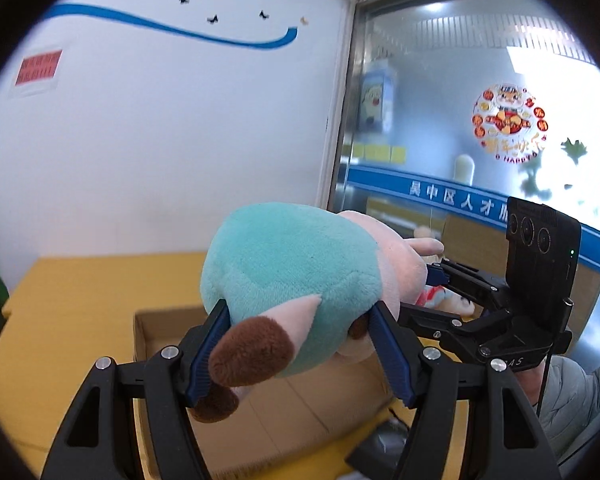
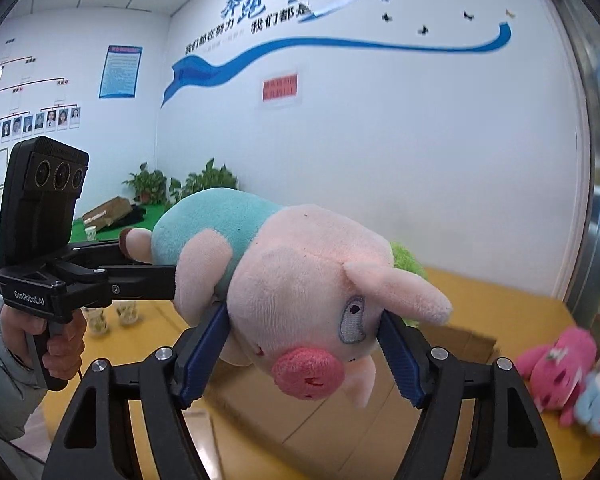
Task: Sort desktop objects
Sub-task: 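Lift the pig plush with the left gripper and carry it over the box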
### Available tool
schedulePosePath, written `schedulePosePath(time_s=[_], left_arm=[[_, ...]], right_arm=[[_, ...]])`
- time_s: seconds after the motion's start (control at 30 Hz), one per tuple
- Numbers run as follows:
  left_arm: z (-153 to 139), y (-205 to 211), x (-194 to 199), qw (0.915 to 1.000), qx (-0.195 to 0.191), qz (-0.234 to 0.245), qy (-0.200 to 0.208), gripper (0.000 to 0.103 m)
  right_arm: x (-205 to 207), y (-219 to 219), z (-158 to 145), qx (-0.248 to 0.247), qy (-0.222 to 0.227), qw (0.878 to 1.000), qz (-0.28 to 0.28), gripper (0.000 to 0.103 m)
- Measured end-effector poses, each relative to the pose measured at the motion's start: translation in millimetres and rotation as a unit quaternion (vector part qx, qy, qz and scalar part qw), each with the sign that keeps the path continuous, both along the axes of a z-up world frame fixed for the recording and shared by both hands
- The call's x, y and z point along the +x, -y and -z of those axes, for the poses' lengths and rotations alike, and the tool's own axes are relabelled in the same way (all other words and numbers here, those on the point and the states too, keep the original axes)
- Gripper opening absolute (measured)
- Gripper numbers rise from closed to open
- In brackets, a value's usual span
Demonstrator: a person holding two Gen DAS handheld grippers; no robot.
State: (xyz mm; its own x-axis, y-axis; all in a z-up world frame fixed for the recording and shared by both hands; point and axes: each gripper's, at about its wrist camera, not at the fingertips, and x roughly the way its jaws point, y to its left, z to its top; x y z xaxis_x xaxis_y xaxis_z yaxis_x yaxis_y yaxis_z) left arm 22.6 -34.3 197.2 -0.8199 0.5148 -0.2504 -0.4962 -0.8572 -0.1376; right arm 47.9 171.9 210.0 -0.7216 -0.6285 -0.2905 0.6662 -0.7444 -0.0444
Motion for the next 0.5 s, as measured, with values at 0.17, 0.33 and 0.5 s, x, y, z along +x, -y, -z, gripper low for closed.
schedulePosePath(time_s=[0.17,0.33,0.5], left_arm=[[-42,8,-28,0.9991,-0.004,-0.007,-0.043,0.068],[-67,16,-65,0.9977,-0.018,-0.02,-0.063,0.069],[-60,29,-120,0.9982,-0.027,-0.037,-0.04,0.069]], right_arm=[[-25,2,-43,-0.025,-0.032,0.999,-0.01,0.073],[-69,18,-70,-0.027,-0.044,0.999,-0.013,0.073],[-134,42,-69,-0.034,-0.006,0.999,-0.022,0.073]])
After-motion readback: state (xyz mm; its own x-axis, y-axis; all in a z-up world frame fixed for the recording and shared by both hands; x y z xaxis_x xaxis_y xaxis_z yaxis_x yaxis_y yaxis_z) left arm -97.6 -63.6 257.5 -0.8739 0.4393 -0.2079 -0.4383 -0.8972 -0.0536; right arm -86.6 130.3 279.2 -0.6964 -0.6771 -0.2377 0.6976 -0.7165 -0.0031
